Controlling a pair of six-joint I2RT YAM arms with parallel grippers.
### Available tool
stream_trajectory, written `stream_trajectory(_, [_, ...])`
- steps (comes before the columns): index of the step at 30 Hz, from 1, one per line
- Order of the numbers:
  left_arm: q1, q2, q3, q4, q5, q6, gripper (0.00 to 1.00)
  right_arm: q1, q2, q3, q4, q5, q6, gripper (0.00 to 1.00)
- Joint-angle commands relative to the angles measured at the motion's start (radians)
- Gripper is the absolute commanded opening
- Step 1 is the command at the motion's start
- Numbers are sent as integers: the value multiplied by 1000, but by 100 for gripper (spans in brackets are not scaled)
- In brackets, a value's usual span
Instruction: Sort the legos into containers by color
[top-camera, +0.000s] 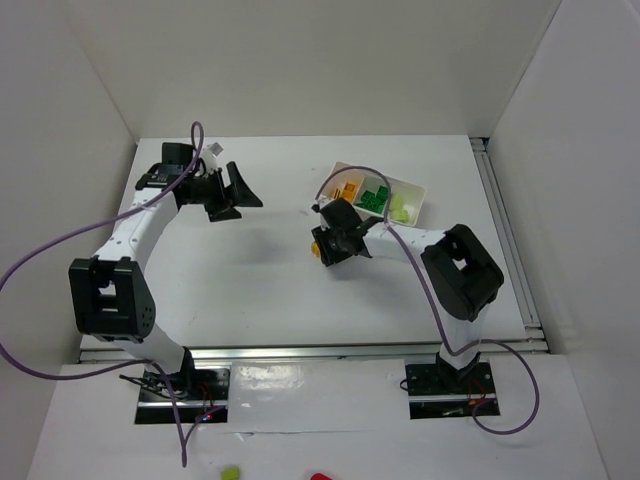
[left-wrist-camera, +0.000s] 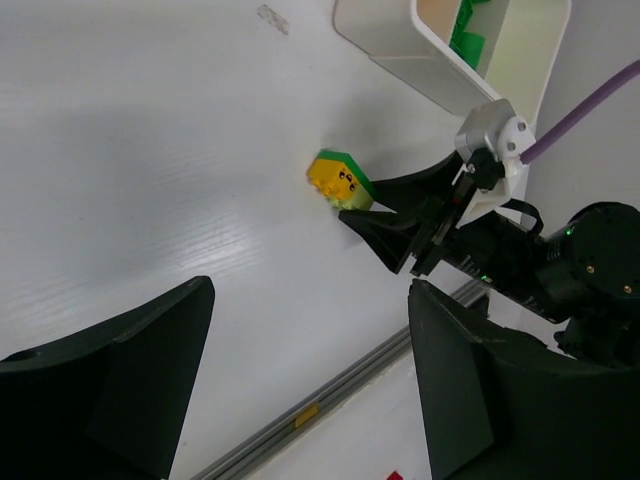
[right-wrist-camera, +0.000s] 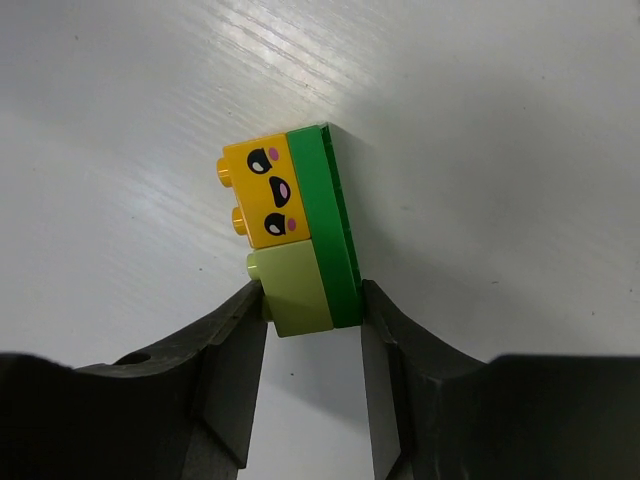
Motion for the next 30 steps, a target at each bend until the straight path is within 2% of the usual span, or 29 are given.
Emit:
stream_trajectory(1, [-2,25,2,37,119,24,87,7,-82,18,29,11,-9,28])
stream_trajectory(3, [-51,34,-42,71,182,-10,87,7,-147,-7,41,11,1,28])
stream_trajectory(8, [-194,43,-174,340,217,-146,89,7,-253,-65,62,11,30,28])
stream_trajectory(14, [-256,119,-217,593,268,-268,90,7,-297,-76,63,11,41,28])
stream_trajectory(19, [-288,180,-154,611,279,-259,90,7,-328,-76,53,11,50,28])
stream_trajectory(25, [-288,244,-143,691,315,-305,80,7,-337,-76,44,1,50,27])
stream_trajectory(30, [-299,289,-131,714,329,-314,77,7,-337,-76,44,1,50,27])
